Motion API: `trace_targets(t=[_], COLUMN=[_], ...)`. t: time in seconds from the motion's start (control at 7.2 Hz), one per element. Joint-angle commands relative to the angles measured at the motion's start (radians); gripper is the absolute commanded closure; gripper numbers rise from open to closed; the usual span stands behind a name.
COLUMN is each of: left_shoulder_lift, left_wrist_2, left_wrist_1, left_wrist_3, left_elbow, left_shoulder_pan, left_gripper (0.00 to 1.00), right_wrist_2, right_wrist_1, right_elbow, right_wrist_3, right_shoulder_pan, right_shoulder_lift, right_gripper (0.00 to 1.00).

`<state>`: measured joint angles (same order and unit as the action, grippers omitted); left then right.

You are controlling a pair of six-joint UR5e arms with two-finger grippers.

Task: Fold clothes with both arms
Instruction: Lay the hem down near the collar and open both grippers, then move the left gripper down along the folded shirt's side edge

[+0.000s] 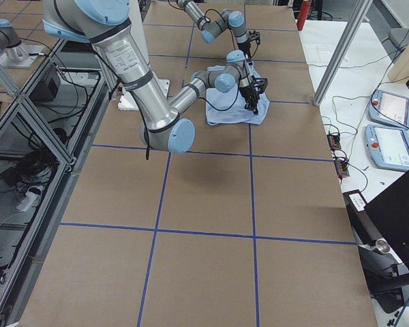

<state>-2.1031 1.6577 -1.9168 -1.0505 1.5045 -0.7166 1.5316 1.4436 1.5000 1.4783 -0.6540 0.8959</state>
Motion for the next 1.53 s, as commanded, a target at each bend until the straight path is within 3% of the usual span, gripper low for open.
trace_targets(t=[0.0, 0.42, 0.56, 0.83, 0.97, 1.25, 1.39], left_shoulder_lift=[0.015, 0.197, 0.278, 0.391, 0.403, 0.402, 0.400], left_wrist_2=[0.011, 0.100, 0.094, 0.003, -0.034, -0.084, -0.084], left_wrist_1=[0.001, -0.001, -0.022, -0.132, -0.134, -0.136, -0.134], left_wrist_3=[0.084, 0.060, -0.004, -0.138, -0.205, -0.302, -0.316], left_elbow=[0.060, 0.328, 0.403, 0.433, 0.436, 0.431, 0.430], left_shoulder_pan=[-0.004, 0.015, 0.072, 0.185, 0.237, 0.337, 0.351], left_gripper=[0.00, 0.00, 0.00, 0.00, 0.05, 0.26, 0.42], right_wrist_2=[-0.013, 0.065, 0.064, 0.061, 0.059, 0.058, 0.058], right_wrist_1=[-0.002, -0.003, -0.003, -0.005, -0.005, -0.005, -0.005], right_elbow=[0.005, 0.081, 0.083, 0.083, 0.085, 0.083, 0.083], right_wrist_3=[-0.076, -0.156, -0.156, -0.156, -0.154, -0.154, -0.154], right_shoulder_pan=[0.007, -0.019, -0.019, -0.019, -0.018, -0.018, -0.018], right_shoulder_lift=[-0.006, 0.017, 0.018, 0.026, 0.026, 0.029, 0.029], right_gripper=[0.00, 0.00, 0.00, 0.00, 0.00, 0.00, 0.00])
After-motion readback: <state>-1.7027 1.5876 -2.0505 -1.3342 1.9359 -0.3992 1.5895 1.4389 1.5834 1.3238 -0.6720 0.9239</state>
